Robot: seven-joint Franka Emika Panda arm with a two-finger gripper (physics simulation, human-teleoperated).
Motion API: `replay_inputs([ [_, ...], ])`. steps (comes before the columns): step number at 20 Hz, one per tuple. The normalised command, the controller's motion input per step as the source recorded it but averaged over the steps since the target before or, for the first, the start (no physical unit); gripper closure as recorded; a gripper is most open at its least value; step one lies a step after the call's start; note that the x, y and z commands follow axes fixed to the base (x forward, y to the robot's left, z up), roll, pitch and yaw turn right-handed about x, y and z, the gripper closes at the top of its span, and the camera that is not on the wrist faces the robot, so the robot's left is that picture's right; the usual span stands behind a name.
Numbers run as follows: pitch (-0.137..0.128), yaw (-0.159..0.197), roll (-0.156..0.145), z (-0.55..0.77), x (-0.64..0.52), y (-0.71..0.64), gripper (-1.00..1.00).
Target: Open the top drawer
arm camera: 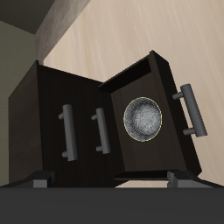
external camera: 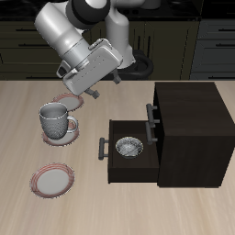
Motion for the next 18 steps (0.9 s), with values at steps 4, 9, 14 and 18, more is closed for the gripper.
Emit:
replay_inputs([
  [4, -0.019, -0.038, 0.022, -0.05, 0.05, 0.13, -1.00],
  [9, 0.003, -0.008, 0.017, -0.10, 0.08, 0.18, -1.00],
  [14, 0.006, -0.003, 0.023, -0.09, 0.01, 0.15, -1.00],
  [18, 0.002, -0.004, 0.000, -0.05, 0.02, 0.11, -1.00],
])
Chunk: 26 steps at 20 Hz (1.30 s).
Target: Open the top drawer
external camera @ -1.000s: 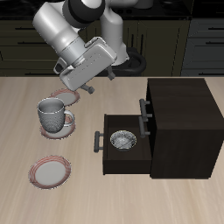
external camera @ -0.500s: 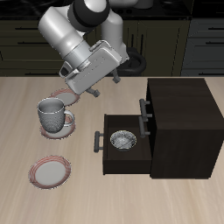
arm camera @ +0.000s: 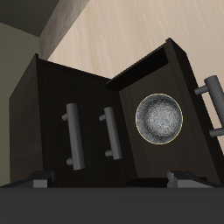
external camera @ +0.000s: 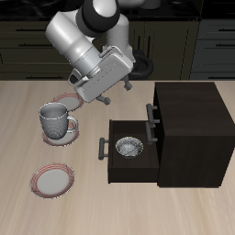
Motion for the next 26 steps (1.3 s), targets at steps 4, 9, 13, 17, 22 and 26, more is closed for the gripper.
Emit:
replay_inputs([
  [4, -0.016, -0.023, -0.004, 0.01, 0.08, 0.07, -1.00],
  [9, -0.018, -0.024, 0.020, 0.00, 0.01, 0.15, -1.00],
  [13, -0.007, -0.011, 0.012, 0.00, 0.03, 0.27, -1.00],
  [17, 0.013, 0.014, 0.019, -0.07, 0.04, 0.19, -1.00],
  [22, 0.001, -0.016, -0.003, -0.05, 0.06, 0.07, -1.00],
  [26, -0.013, -0.045, -0.003, -0.03, 0.10, 0.11, -1.00],
])
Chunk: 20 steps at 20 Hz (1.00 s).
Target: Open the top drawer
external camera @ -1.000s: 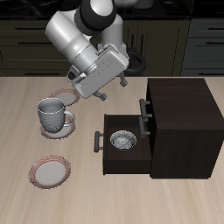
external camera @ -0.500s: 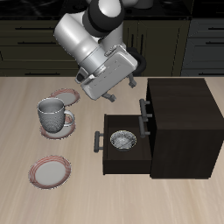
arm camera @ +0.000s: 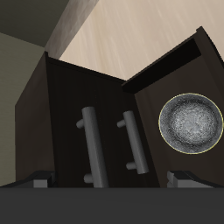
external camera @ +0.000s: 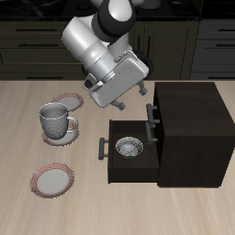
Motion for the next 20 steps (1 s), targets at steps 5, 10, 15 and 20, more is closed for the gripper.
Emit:
replay_inputs([
  [5, 0.008, -0.030, 0.020, -0.12, 0.02, 0.24, -1.00],
  [10, 0.013, -0.033, -0.006, -0.19, 0.03, 0.10, -1.00],
  [15, 0.033, -0.036, -0.005, -0.32, 0.05, 0.07, -1.00],
  [20, 0.054, -0.031, 0.043, -0.44, -0.04, 0.29, -1.00],
])
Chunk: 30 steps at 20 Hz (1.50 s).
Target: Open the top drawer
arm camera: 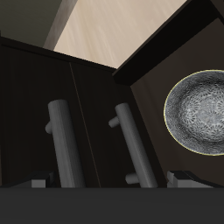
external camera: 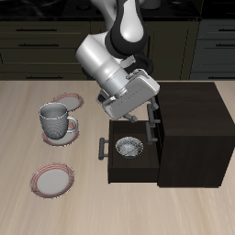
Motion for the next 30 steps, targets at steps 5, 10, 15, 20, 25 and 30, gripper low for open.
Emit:
replay_inputs([
  [5, 0.053, -0.010, 0.087, -0.39, -0.15, 0.47, -1.00],
  [10, 0.039, 0.009, 0.070, -0.25, -0.16, 0.51, -1.00],
  [15, -0.015, 0.007, 0.022, 0.10, -0.08, 0.12, 1.00],
  [20, -0.016, 0.009, -0.002, 0.18, 0.01, 0.00, 1.00],
  [25, -0.005, 0.001, -0.011, 0.06, 0.02, -0.06, 1.00],
  [30, 0.003, 0.015, -0.006, 0.02, 0.03, -0.04, 1.00],
])
